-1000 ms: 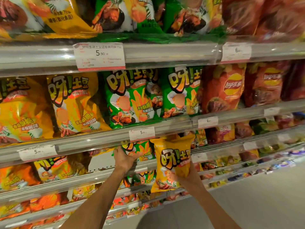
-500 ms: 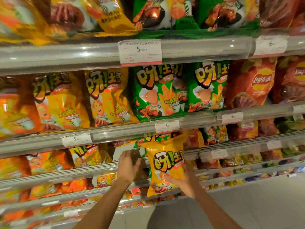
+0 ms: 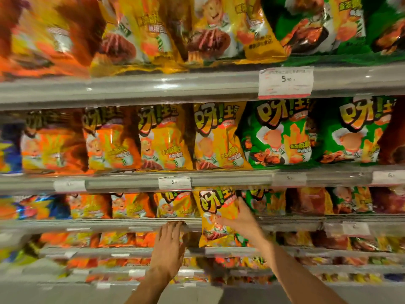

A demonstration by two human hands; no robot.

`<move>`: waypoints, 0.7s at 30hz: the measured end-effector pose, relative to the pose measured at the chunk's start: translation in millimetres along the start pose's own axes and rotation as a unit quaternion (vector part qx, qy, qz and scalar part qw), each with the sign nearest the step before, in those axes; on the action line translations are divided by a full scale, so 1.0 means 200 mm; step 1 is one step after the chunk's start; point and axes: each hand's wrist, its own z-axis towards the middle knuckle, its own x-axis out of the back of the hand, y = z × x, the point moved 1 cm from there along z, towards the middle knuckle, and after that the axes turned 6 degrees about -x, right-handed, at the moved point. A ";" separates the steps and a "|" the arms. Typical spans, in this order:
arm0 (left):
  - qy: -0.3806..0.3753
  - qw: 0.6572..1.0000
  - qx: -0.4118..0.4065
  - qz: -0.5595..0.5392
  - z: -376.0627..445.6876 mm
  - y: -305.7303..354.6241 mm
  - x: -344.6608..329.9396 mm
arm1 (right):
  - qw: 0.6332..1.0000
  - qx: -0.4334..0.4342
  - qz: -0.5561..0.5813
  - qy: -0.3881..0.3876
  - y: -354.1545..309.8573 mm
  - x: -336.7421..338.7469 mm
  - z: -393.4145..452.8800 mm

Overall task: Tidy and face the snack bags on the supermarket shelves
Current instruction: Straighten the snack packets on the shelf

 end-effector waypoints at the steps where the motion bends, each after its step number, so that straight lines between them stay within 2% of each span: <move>1: 0.011 1.000 -0.003 -0.001 0.00 0.00 0.00 | 1.000 0.006 -0.002 0.015 -0.03 0.00 0.02; 4: 0.045 0.999 -0.002 0.010 0.00 0.01 0.00 | 0.996 0.030 -0.004 0.082 -0.11 0.01 0.06; 7: 0.024 0.999 0.000 0.027 0.01 0.00 0.00 | 0.990 0.026 0.030 0.137 -0.14 0.03 0.09; 11: -0.006 0.999 0.004 0.037 0.03 -0.01 -0.01 | 0.988 0.053 0.032 0.139 -0.09 -0.01 0.11; 14: -0.017 0.999 0.007 0.032 0.04 -0.02 -0.02 | 0.983 0.075 0.012 0.169 -0.03 -0.07 0.14; 21: -0.034 0.999 0.008 0.028 0.05 -0.02 -0.01 | 0.994 -0.031 -0.061 0.084 0.03 -0.11 0.22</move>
